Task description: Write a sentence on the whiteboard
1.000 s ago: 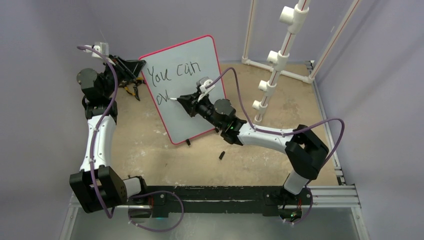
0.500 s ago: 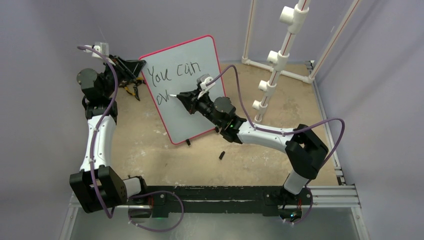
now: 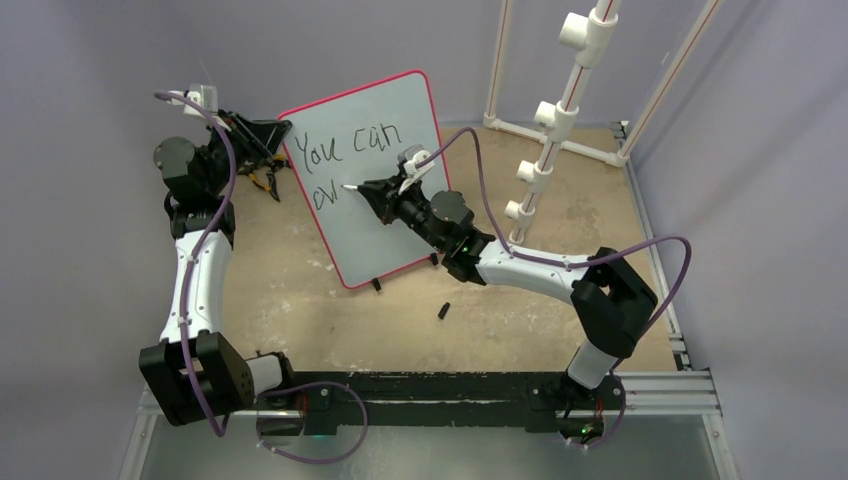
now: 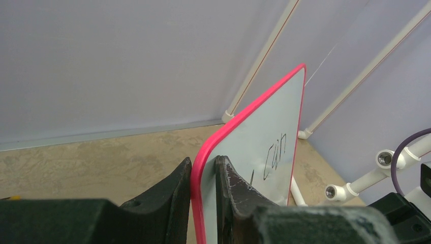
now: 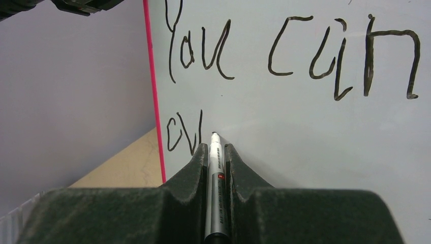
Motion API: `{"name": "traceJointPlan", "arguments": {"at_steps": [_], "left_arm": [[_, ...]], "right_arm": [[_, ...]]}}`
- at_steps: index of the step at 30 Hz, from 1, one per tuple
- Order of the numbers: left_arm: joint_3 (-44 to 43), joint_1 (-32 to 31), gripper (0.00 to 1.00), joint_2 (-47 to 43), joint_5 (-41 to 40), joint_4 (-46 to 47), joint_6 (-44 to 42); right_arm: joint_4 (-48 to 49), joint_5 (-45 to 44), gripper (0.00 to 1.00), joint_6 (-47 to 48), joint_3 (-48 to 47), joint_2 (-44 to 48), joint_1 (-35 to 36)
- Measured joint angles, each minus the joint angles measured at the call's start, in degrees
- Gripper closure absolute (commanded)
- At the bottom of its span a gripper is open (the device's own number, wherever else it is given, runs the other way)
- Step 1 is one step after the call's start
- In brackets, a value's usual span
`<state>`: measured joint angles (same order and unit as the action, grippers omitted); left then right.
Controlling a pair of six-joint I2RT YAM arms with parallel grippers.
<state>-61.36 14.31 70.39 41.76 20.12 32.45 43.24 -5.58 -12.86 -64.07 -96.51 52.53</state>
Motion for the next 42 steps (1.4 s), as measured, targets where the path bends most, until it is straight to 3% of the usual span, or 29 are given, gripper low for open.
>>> {"name": "traceJointPlan", "arguments": {"at_steps": [42], "left_arm": [[0.22, 0.37, 0.82, 0.00, -0.09, 0.24, 0.17]], "right_arm": [[0.17, 1.57, 1.00, 1.14, -4.46, -1.68, -1.18]]}}
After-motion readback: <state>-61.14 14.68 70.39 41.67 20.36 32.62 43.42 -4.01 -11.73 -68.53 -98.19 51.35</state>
